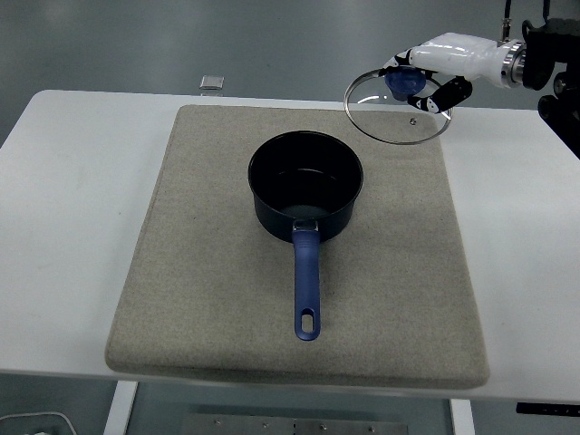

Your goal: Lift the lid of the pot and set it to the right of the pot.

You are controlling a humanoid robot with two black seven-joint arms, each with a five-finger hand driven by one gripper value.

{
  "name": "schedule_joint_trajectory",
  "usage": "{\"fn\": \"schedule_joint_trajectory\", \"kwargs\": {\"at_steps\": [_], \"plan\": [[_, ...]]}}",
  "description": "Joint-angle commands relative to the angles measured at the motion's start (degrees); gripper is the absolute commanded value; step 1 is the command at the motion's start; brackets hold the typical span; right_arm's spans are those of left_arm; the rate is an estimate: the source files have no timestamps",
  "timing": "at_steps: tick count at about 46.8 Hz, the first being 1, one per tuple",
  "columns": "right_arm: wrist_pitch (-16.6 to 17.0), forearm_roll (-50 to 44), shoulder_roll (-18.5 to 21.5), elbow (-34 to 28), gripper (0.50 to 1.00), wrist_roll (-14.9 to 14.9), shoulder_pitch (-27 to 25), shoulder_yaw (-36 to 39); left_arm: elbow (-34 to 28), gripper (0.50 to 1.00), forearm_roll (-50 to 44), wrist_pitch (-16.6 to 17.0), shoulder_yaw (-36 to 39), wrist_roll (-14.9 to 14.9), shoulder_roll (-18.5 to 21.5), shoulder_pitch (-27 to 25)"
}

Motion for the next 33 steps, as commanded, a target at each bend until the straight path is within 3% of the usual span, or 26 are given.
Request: {"fn": "schedule_joint_trajectory", "kwargs": {"at_steps": [1, 33], "plan": [[-0.08, 0.07, -0.37, -0.05, 0.500, 0.00, -0.45, -1.53, 0.00, 1.000, -0.04, 0.00, 0.00, 0.00, 0.00, -0.01], [-0.52, 0.33, -3.18, -0.14, 0.500, 0.00, -5.55, -2.94, 0.00, 1.000, -0.04, 0.00, 0.00, 0.00, 0.00, -0.01]]}}
